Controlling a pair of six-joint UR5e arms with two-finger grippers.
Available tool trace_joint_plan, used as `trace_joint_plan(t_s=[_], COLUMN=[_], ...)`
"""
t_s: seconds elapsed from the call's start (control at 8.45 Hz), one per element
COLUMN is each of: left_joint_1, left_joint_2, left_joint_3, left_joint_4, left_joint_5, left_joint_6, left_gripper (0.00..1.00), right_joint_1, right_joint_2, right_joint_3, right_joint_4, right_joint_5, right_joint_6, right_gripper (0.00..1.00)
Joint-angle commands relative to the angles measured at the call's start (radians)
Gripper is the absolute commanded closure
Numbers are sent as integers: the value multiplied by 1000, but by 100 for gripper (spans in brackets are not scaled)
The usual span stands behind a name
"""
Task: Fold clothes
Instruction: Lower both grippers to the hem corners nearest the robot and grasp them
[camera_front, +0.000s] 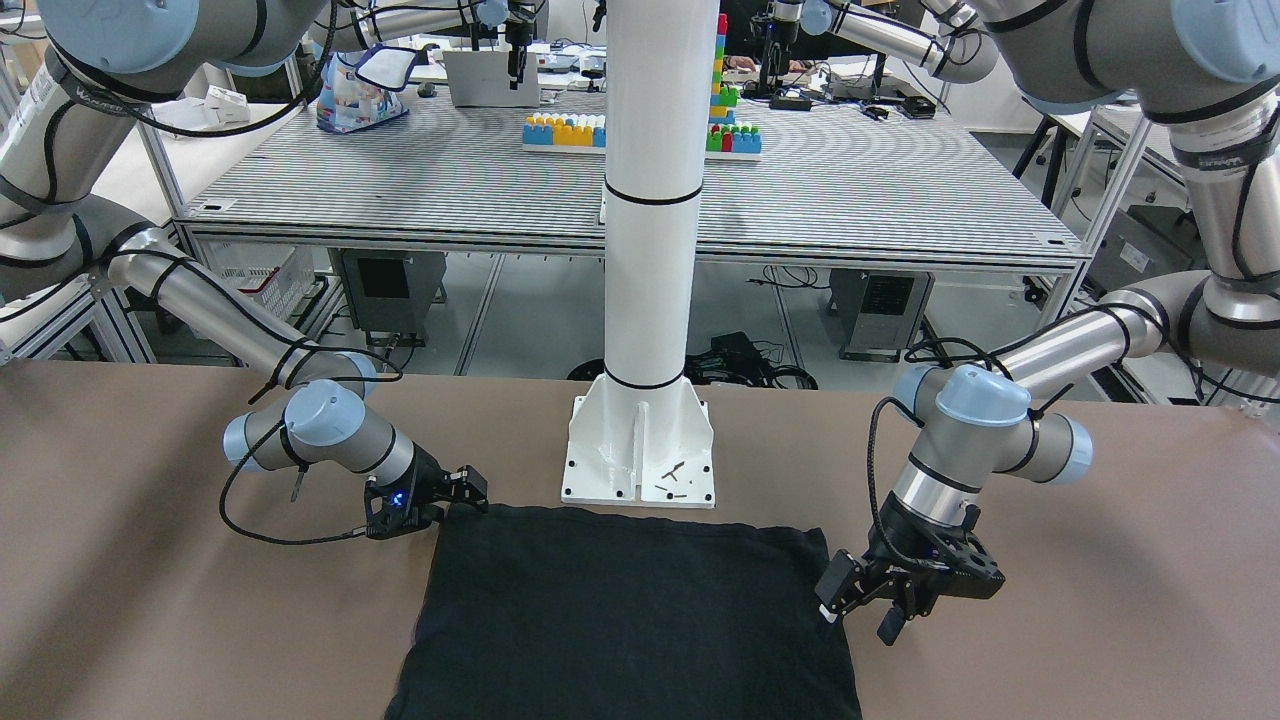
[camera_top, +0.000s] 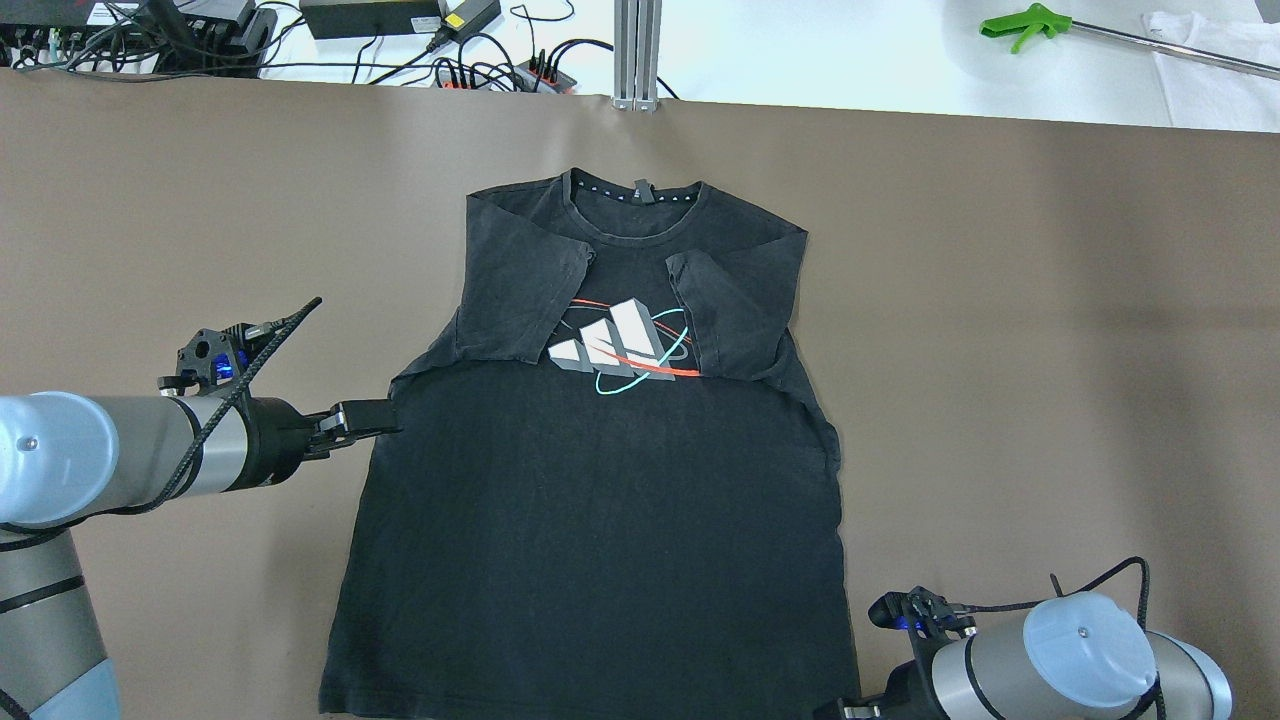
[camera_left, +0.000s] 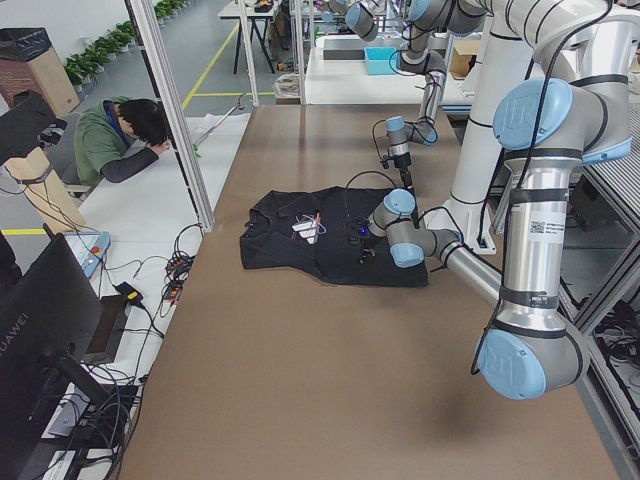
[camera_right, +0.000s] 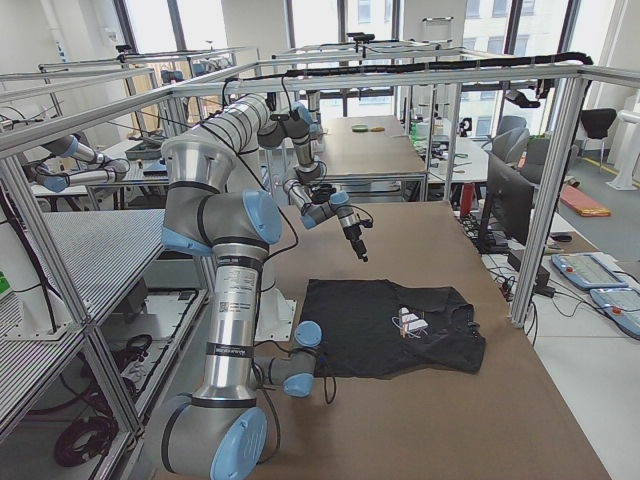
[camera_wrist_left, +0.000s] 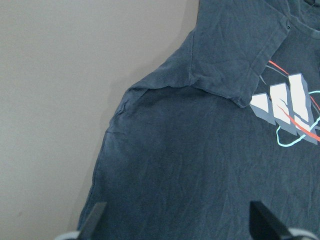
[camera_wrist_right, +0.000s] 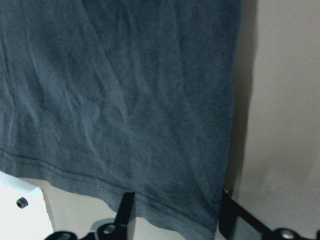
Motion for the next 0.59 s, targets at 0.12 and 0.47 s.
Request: trace_joint_plan(t_s=[0.12,0.47], left_joint_1=[0,11], left_joint_2=[0,14], left_joint_3=[4,-1], left_joint_4=[0,-3], left_joint_5=[1,1], left_joint_6=[0,3], left_gripper=[0,0], right_joint_1=[1,3], right_joint_2=[2,1], right_joint_3=[15,50], right_joint_4=[1,5], right_joint_5=[-3,-3], right_joint_6=[-1,-1], right_gripper=[100,100])
